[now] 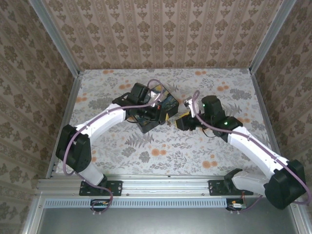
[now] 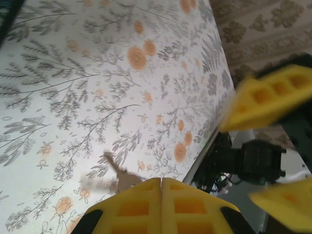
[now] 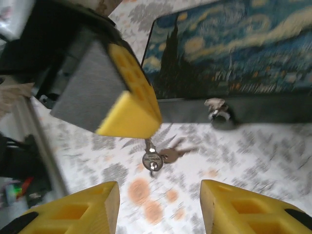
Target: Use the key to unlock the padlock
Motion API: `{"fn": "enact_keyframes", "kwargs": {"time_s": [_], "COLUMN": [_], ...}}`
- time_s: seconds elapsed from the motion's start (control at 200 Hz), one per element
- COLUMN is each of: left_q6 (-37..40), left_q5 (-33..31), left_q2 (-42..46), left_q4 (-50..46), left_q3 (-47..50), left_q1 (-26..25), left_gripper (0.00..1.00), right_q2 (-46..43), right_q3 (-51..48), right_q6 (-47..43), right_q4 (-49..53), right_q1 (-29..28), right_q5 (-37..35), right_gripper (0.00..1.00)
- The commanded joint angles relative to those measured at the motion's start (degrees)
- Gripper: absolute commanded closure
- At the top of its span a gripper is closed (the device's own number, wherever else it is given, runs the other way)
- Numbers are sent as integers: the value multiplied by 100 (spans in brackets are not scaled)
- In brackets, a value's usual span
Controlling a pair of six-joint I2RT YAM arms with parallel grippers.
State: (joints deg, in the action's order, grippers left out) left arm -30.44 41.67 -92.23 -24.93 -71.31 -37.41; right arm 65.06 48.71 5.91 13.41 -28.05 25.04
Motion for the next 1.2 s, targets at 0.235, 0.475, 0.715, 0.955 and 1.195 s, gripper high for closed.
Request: {"fn": "enact_keyframes", "kwargs": {"time_s": [0.235, 0.475, 0.715, 0.955, 1.195], "left_q6": [-1934, -2141, -2290, -2291, -2273], "left_q5": [-323, -203, -119, -112, -82], "left_q2": [-9, -74, -103, -98, -63], "left_q4": [178, 333, 564, 602, 620], "left_q3": [-103, -116, -56, -24, 36], "left_q1": [50, 49, 53, 42, 41], "left_gripper": [100, 100, 100, 100, 100], "right_q2": [-63, 201, 471, 569, 682], "right_q3": [-1193, -1364, -1254, -1241, -1119], "right_q6": [-1639, -1866, -2017, -1947, -2004], "right_q4": [-2373, -2949, -2961, -3161, -3323], "right_q1": [-1365, -1409, -1413, -1422, -1411], "right_q5": [-2793, -3178, -3188, -3260, -3543], "right_gripper": [56, 58, 63, 65, 82]}}
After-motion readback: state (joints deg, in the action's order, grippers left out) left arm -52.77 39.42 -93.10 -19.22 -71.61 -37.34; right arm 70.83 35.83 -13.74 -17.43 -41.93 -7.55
